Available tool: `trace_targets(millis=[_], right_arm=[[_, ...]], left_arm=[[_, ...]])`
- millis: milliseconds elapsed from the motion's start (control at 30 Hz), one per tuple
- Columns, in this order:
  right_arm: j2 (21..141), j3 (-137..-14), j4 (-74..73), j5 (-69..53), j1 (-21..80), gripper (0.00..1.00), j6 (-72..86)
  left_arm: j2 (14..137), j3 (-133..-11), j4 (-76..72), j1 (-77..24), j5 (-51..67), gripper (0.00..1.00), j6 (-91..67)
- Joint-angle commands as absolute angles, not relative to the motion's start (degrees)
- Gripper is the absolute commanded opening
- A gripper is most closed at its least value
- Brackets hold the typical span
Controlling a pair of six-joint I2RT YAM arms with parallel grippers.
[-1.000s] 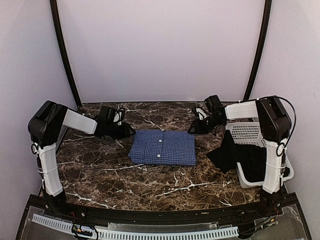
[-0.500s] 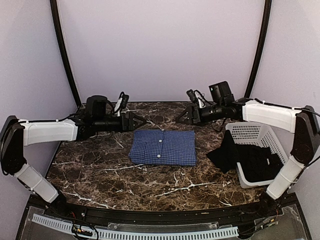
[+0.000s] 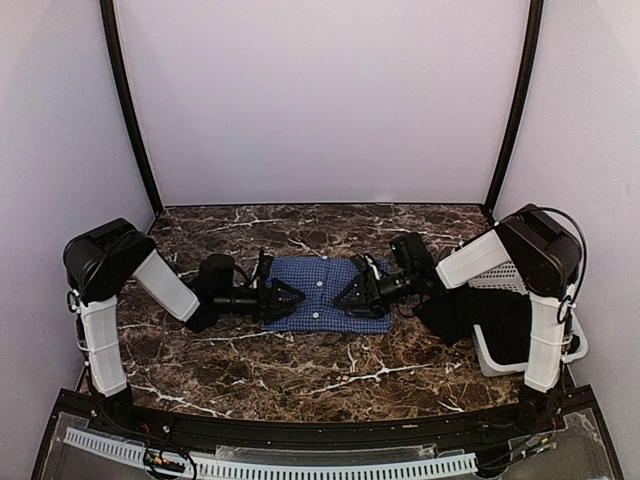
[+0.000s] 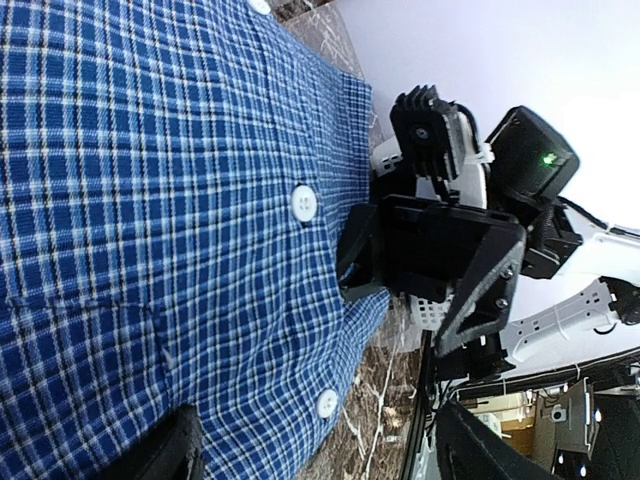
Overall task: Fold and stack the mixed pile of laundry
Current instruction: Smooth out the square-folded shirt at the center of the board.
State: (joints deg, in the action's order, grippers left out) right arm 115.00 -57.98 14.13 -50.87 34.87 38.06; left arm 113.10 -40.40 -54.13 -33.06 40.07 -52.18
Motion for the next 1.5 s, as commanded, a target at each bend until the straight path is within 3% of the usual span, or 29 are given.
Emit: trace_targets(millis=[0, 200, 367, 533, 667, 1133, 1467], right_arm=[[119.04, -53.95, 17.77, -49.78, 31.44, 0.76, 38.04], [118.03, -54.67, 14.93, -49.77, 29.55, 0.75, 35.04], [112.11, -59.06, 6.39, -47.78, 29.53, 0.73, 30.18], [102.35, -61.31, -0.94, -44.7, 29.55, 0.73, 25.83], [98.36, -63.51, -4.26, -41.92, 29.23, 0.74, 24.3], [117.98, -77.19, 9.53, -49.48, 25.19, 0.76, 34.04], [129.34, -82.24, 5.78, -47.33, 21.47, 0.73, 32.53]], left_arm=[[116.88, -33.81, -62.59, -29.2, 37.76, 0.8, -57.01], [116.29, -28.72, -65.66, -25.03, 38.94, 0.8, -57.56], [108.5, -27.4, -61.81, -24.86, 39.53, 0.82, -54.81], [88.91, -32.94, -30.09, -26.09, 29.69, 0.9, -37.51], [82.27, -40.02, -17.4, -26.28, 25.18, 0.98, -30.78], [111.68, -70.65, -23.28, -27.3, 36.1, 0.99, -37.07], [123.13, -69.65, -24.69, -24.06, 32.89, 0.99, -39.6]])
